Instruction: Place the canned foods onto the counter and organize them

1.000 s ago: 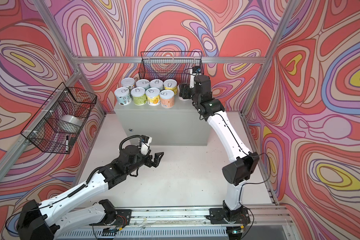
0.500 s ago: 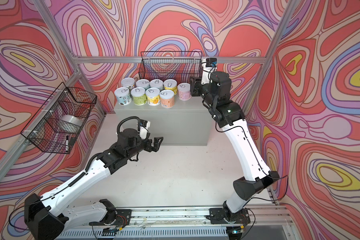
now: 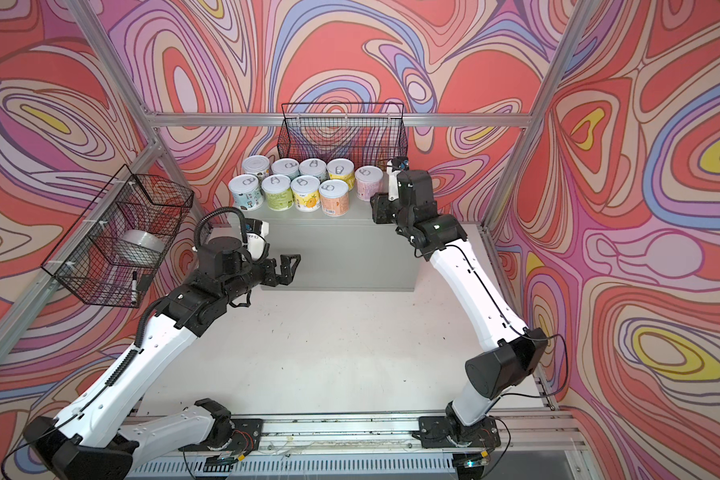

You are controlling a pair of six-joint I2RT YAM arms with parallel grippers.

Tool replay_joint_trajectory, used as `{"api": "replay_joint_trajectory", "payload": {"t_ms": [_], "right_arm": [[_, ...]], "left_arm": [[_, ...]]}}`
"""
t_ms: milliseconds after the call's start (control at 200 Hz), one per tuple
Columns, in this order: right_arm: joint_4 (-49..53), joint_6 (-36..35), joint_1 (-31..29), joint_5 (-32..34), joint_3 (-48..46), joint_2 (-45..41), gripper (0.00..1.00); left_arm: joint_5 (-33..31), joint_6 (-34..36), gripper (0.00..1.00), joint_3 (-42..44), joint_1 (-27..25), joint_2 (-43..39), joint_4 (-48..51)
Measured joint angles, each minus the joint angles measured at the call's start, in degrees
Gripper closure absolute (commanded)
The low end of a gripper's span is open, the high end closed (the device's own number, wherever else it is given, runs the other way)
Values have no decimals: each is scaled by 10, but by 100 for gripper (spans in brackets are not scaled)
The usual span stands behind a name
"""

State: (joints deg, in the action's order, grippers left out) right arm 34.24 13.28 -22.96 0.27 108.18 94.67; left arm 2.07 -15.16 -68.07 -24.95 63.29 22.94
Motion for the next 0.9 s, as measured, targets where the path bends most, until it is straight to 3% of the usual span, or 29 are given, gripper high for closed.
{"api": "replay_joint_trajectory", "payload": {"t_ms": [406, 901], "right_arm": [[-58, 10, 0, -18, 18, 67, 51], [-66, 25, 0, -12, 120, 155, 52]], "left_arm": [[18, -5, 0, 21, 47, -29, 18], [27, -5, 0, 27, 52, -20, 19]]}}
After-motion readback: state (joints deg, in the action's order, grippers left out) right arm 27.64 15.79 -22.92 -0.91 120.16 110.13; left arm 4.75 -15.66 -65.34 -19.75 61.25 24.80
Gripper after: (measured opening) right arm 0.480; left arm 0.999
